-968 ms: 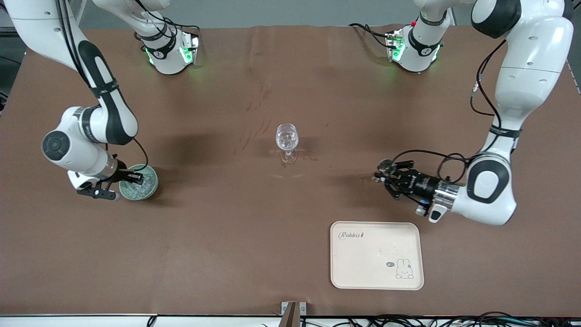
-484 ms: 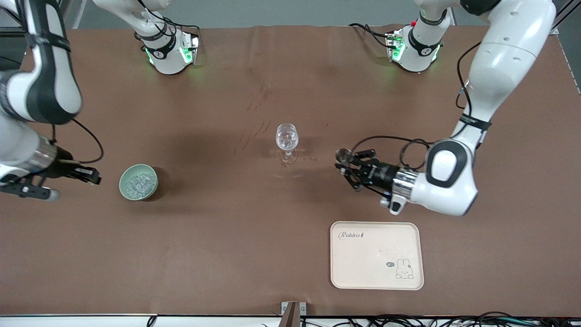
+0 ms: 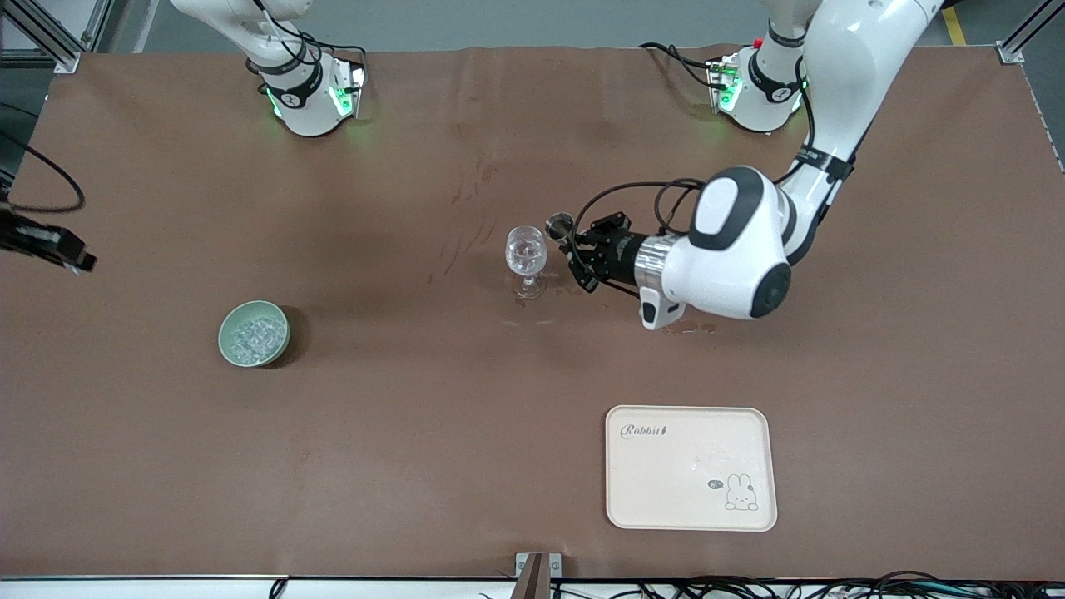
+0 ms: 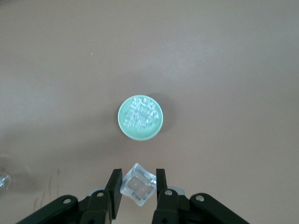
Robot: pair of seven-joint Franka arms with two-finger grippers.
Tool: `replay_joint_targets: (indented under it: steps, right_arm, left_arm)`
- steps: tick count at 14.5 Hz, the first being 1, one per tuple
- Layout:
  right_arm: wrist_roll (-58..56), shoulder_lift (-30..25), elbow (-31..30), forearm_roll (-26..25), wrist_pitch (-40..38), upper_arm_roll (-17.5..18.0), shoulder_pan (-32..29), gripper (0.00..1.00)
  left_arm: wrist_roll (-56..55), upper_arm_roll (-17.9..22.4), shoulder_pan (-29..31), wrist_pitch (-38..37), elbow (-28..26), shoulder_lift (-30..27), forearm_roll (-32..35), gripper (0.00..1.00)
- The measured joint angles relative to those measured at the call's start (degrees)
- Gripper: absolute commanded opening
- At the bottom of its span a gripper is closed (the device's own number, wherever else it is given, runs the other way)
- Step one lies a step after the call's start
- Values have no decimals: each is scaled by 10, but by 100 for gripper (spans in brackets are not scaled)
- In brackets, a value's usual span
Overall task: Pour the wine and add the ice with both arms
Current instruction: 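Carry the metal jigger over the wine glass with the left gripper, then tilt the jigger over the glass rim to pour with the left gripper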
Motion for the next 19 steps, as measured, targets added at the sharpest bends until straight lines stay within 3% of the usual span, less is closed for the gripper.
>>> replay_joint_targets:
  steps: [6,11,19]
  right_arm:
    - [-3,-19,18,0,-36,57,-53,1]
    - [-3,-17,18,1,-35,16,-24,1]
    - [-4,-16,18,1,-36,13,-20,1]
  left_arm:
    - [-120,0,-60,9,0,-5,100,0]
    - [-191,1,-73,29,4,-5,125,0]
    - [-267,1,-85,31,7,-3,181,0]
